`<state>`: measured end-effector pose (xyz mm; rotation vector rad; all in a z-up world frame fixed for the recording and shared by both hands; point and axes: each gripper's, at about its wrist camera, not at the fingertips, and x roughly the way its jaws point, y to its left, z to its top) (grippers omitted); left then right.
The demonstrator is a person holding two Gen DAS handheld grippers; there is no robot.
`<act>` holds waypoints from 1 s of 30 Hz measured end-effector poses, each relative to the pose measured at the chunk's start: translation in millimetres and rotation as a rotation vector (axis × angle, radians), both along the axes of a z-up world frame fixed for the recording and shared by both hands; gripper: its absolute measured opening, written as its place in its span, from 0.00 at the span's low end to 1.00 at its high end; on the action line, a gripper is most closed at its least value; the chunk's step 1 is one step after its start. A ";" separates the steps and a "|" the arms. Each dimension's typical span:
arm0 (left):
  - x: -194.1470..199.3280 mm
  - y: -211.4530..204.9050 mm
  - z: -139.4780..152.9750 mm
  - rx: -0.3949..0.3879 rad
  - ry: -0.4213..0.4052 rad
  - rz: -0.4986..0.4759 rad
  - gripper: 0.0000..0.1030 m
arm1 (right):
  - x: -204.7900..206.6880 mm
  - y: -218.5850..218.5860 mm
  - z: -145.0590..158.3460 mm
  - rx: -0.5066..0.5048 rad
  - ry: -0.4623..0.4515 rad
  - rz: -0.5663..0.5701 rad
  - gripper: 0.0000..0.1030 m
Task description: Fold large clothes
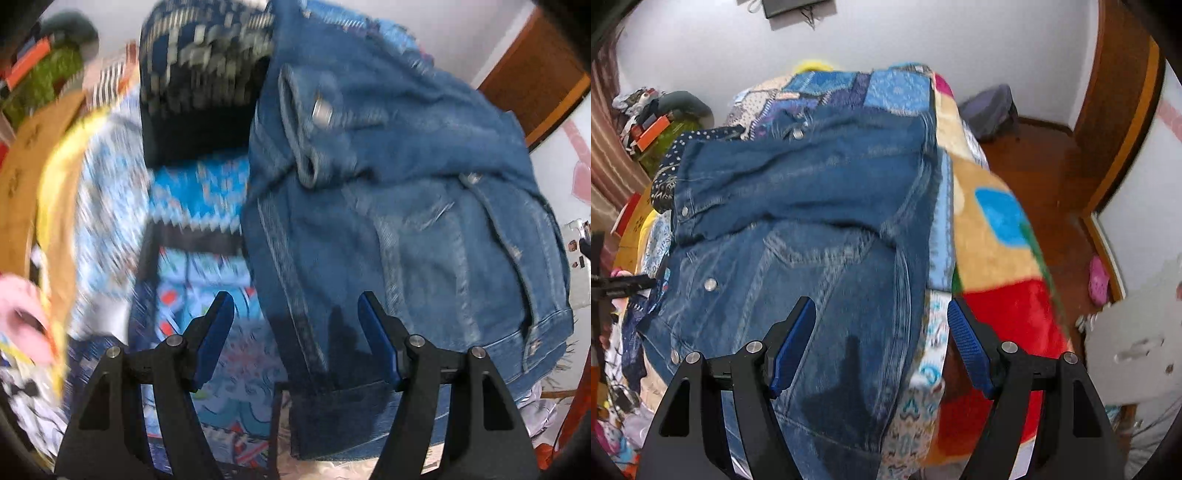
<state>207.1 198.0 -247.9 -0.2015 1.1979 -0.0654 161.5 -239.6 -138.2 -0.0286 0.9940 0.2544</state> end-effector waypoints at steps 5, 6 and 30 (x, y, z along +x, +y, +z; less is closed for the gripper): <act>-6.0 5.2 -36.8 -0.107 0.082 0.012 0.66 | -5.4 -13.9 -25.6 0.105 0.095 -0.044 0.68; -7.0 6.2 -41.4 -0.123 0.089 0.017 0.67 | -6.6 -16.7 -31.4 0.127 0.116 -0.052 0.68; -21.0 2.5 -8.5 -0.361 -0.021 0.079 0.11 | -7.0 2.7 -4.8 0.303 -0.024 -0.009 0.07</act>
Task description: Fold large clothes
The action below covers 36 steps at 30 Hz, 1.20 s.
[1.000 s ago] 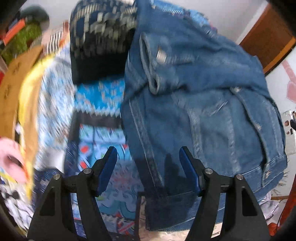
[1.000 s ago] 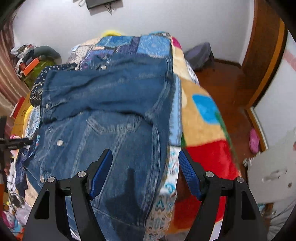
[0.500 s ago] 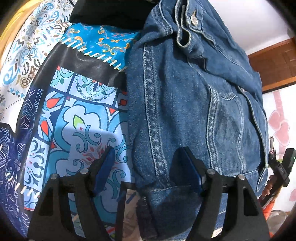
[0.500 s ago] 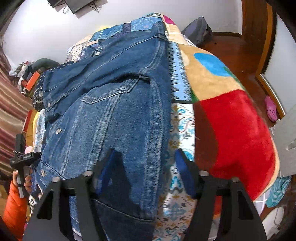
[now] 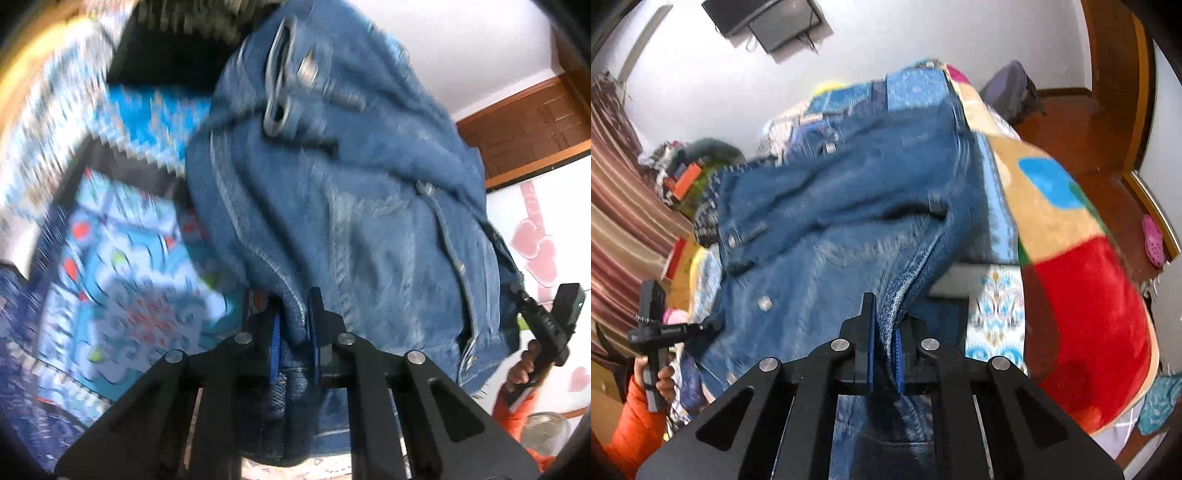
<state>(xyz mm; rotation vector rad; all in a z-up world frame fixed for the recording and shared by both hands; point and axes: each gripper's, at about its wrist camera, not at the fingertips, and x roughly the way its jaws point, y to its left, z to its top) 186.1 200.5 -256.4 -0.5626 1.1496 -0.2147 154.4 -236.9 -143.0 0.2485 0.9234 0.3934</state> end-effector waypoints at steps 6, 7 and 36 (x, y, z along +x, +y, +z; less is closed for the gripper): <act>18.7 2.8 70.1 0.037 -0.165 0.023 0.09 | 29.4 4.9 31.6 0.040 -0.070 0.031 0.07; 22.5 3.2 81.9 0.032 -0.193 0.027 0.09 | 33.1 4.6 34.5 0.045 -0.076 0.033 0.07; 159.5 21.1 75.2 0.327 -0.269 0.162 0.11 | 173.5 -5.1 -3.8 -0.096 -0.021 -0.123 0.11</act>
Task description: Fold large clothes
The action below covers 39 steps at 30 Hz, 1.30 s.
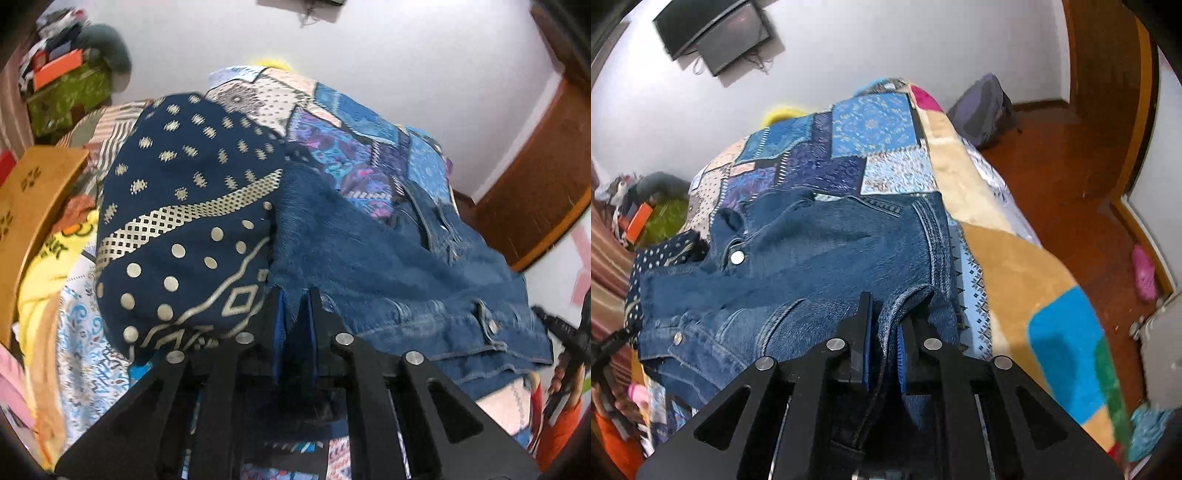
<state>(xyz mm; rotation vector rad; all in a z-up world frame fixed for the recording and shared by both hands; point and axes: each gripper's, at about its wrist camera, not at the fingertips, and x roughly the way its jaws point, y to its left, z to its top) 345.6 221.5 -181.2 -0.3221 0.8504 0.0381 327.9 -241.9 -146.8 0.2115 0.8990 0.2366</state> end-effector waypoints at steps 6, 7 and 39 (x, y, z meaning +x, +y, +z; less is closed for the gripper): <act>-34.9 -19.0 23.9 0.092 -0.054 -0.041 0.42 | -23.5 -0.9 19.6 -0.058 -0.016 0.025 0.16; -39.8 -21.6 26.0 0.104 -0.056 -0.048 0.45 | -30.6 -2.8 23.1 -0.054 -0.010 0.034 0.19; 4.5 -28.7 18.0 0.172 -0.039 -0.107 0.06 | -22.9 31.0 16.3 -0.124 -0.045 0.123 0.10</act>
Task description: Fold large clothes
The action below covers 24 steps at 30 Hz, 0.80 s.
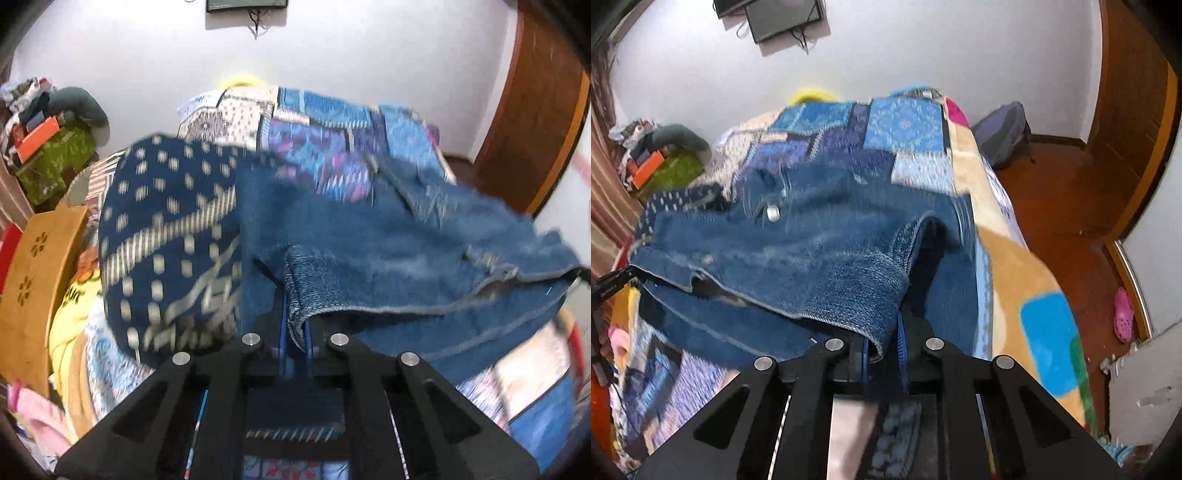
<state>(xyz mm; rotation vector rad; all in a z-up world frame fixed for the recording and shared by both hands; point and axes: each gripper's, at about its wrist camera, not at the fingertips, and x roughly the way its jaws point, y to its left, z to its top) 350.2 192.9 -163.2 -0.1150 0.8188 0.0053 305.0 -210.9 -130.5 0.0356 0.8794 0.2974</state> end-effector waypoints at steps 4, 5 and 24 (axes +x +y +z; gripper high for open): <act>36.8 8.6 23.4 -0.056 -0.013 0.014 0.06 | 32.5 2.2 29.9 0.016 -0.043 -0.003 0.10; 46.6 10.0 26.9 -0.066 -0.010 0.020 0.06 | 44.2 0.8 39.1 0.034 -0.050 -0.013 0.09; 62.3 26.0 48.6 -0.141 0.035 0.039 0.52 | 80.8 0.5 29.3 -0.009 0.152 -0.020 0.35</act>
